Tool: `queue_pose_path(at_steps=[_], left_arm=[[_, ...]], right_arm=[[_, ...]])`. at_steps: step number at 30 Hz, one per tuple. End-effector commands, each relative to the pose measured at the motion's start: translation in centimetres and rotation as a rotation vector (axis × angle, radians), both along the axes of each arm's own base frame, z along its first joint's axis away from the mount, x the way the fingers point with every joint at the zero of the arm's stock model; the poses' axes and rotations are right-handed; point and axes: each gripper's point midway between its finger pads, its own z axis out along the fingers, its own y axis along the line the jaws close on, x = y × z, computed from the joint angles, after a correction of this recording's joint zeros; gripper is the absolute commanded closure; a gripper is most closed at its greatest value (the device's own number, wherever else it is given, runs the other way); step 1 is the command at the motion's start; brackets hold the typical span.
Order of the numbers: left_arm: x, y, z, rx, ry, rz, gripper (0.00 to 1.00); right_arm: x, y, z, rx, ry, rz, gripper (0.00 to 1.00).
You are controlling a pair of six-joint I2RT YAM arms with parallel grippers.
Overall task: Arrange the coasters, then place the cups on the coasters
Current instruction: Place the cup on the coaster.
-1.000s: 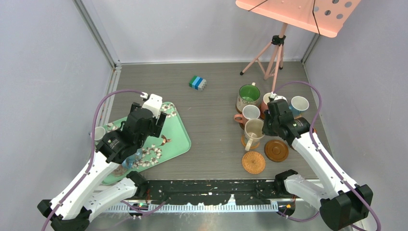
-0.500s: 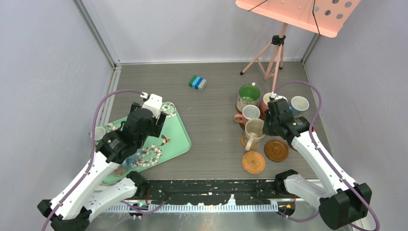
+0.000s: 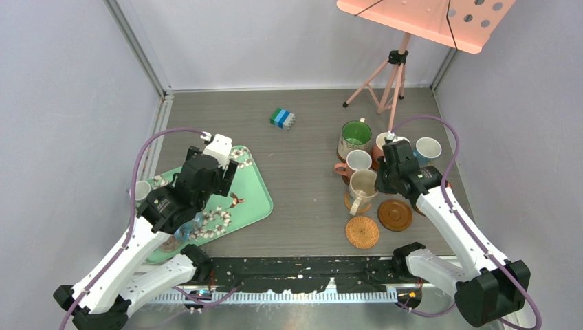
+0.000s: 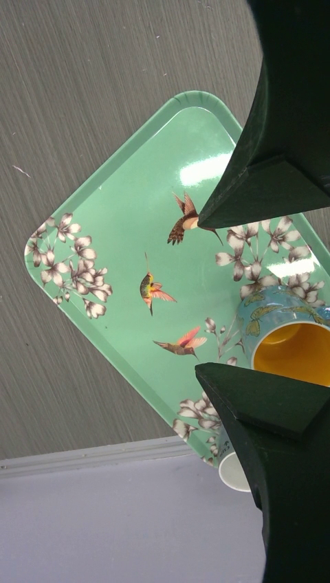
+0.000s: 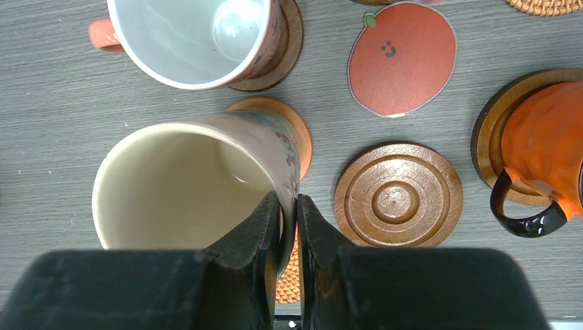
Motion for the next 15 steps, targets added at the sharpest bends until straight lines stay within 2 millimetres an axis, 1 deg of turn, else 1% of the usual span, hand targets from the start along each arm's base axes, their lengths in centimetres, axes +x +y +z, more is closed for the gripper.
queue_pose_path(at_steps=[1, 5, 7, 12, 15], left_arm=[[0.4, 0.1, 0.9, -0.018, -0.041, 0.016, 0.26], [0.4, 0.1, 0.9, -0.019, -0.041, 0.017, 0.26], [0.4, 0.1, 0.9, -0.019, -0.041, 0.016, 0.26], [0.4, 0.1, 1.0, -0.019, -0.044, 0.019, 0.26], [0.4, 0.3, 0.9, -0.014, -0.045, 0.027, 0.25]], right_arm=[[2.5, 1.2, 2.8, 0.080, -0.123, -0.013, 0.85], [2.6, 0.9, 3.4, 0.069, -0.134, -0.022, 0.76], [2.7, 0.6, 3.8, 0.059, -0.144, -0.029, 0.68], [3.0, 0.2, 5.2, 0.039, -0.167, -0.039, 0.63], [3.2, 0.2, 6.6, 0.044, -0.190, -0.039, 0.61]])
